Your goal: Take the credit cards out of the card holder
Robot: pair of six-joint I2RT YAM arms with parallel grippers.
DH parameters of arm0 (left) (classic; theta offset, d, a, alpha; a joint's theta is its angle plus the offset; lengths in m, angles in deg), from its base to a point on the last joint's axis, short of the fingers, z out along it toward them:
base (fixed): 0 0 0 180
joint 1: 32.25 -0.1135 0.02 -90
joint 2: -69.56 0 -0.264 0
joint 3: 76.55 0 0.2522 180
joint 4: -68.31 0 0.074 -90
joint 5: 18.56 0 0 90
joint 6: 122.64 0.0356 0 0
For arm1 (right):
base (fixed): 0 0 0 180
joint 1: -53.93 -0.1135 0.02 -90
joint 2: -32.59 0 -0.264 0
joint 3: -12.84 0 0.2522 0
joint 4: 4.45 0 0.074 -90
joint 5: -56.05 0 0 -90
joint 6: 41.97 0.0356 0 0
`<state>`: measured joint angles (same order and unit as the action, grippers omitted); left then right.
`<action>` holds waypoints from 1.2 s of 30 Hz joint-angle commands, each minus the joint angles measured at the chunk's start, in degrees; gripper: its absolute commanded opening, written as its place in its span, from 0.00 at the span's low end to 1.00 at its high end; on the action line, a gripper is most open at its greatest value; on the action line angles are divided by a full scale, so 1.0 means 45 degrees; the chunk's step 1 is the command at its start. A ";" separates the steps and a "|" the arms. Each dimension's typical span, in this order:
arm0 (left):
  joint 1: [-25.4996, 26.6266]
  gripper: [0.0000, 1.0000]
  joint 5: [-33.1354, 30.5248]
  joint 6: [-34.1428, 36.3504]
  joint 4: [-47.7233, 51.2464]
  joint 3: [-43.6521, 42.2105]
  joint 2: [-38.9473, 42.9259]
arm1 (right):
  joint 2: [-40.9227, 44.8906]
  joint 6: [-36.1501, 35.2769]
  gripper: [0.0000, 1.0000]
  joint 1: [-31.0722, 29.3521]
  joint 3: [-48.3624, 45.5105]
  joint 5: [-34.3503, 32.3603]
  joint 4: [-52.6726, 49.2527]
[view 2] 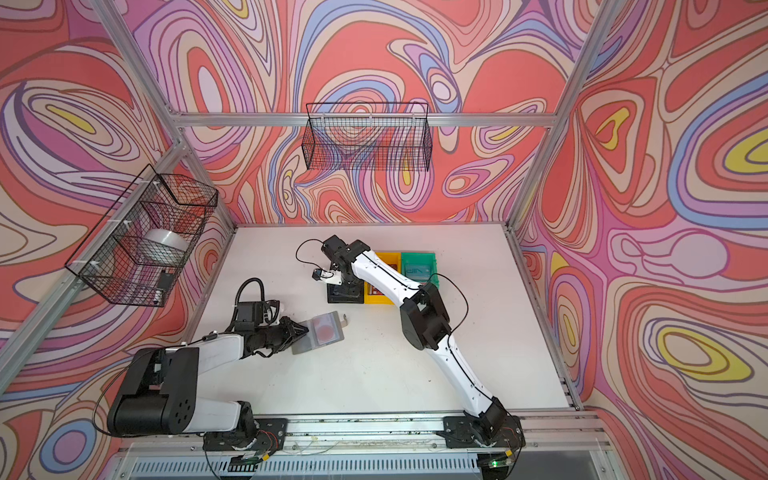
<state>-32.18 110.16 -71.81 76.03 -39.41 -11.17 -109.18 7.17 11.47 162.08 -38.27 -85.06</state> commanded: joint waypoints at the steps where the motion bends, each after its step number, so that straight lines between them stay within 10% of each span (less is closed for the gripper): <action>1: 0.0061 0.21 -0.0641 0.0240 0.0532 -0.0040 -0.0361 | 0.0107 0.0196 0.21 -0.0038 0.0069 -0.0428 0.0729; 13: 0.0057 0.21 -0.0629 0.0183 0.0490 -0.0247 -0.0155 | 0.0964 0.2047 0.26 -0.0038 -0.0676 -0.1010 0.2231; 23: 0.0058 0.20 -0.0823 0.0323 0.2501 0.0163 0.1749 | 0.4170 0.6979 0.14 -0.0257 -0.5711 0.6825 0.4041; 36: 0.0058 0.20 -0.1451 0.0534 0.3283 -0.0034 0.2067 | 0.3958 0.9410 0.02 -0.0866 -0.9360 0.7044 0.6908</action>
<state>-32.13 105.09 -70.35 89.36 -39.30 -0.13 -90.69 46.71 7.54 119.87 -7.45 -57.98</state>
